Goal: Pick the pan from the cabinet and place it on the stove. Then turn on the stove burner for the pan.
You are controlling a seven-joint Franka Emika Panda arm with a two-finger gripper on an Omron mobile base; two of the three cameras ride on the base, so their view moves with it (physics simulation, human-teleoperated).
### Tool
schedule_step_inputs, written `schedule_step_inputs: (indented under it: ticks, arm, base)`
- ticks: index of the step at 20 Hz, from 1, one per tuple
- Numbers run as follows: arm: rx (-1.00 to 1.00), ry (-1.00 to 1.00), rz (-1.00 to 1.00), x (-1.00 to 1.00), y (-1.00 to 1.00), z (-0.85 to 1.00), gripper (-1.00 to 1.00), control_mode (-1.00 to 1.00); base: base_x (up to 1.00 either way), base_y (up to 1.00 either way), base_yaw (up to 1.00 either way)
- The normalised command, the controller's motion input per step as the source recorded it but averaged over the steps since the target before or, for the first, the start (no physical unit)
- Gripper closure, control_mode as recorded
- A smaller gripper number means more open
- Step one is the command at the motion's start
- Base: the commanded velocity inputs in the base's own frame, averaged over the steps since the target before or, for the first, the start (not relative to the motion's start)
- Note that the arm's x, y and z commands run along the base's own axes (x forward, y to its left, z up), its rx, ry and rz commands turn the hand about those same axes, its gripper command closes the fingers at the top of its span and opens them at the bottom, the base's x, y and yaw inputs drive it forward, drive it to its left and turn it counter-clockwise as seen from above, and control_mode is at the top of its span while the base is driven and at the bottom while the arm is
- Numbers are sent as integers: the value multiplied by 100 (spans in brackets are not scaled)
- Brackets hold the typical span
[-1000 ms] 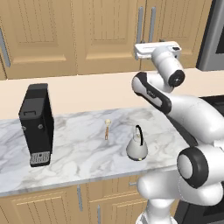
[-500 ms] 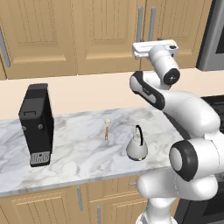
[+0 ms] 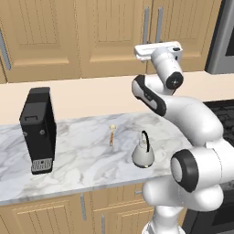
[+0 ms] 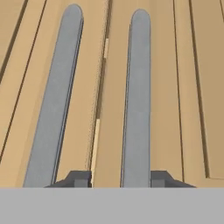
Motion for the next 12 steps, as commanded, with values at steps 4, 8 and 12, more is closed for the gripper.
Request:
schedule_step_inputs:
  ticks: [4,8,12]
  arm:
    - [-3,3,1,0,12,-17,100,-100]
    - [0,5,2,0,7,-19,100,-100]
    - [0,4,2,0,0,-15,100,-100]
  base:
    - [0,0,0]
    - [0,0,0]
    - [0,0,0]
